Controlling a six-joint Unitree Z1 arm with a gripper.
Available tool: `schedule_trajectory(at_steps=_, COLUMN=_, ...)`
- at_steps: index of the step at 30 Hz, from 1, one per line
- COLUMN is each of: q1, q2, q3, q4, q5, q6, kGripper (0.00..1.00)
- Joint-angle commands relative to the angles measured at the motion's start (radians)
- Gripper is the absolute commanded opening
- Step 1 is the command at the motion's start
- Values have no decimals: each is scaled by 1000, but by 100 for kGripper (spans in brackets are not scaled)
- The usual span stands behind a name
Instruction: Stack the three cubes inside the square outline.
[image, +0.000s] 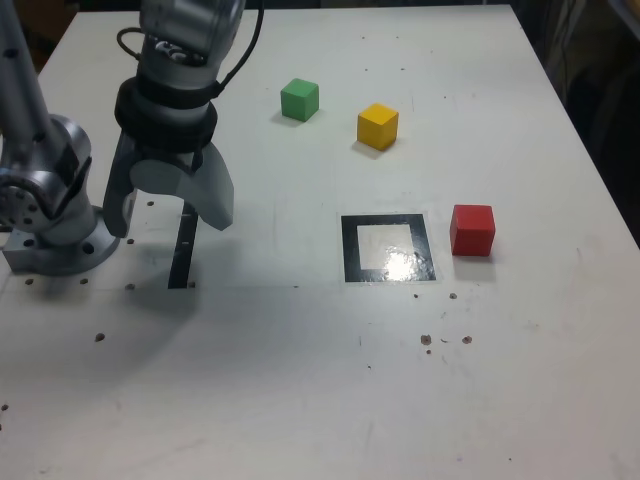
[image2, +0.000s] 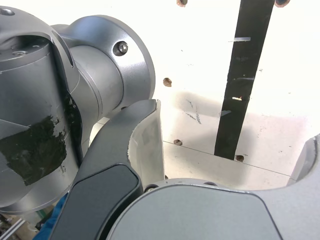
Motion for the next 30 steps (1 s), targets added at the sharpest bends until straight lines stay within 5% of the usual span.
schedule_trajectory(at_steps=1, q1=-2, q2=-6, q3=2, q4=7, q5=9, q6=8, kGripper=100)
schedule_trajectory(at_steps=19, q1=-2, q2=5, q3=-65, q4=66, q5=24, q6=11, kGripper=99)
schedule_trajectory(at_steps=30, q1=-35, q2=173, q3=-548, q4=236, q5=117, q6=1, kGripper=99)
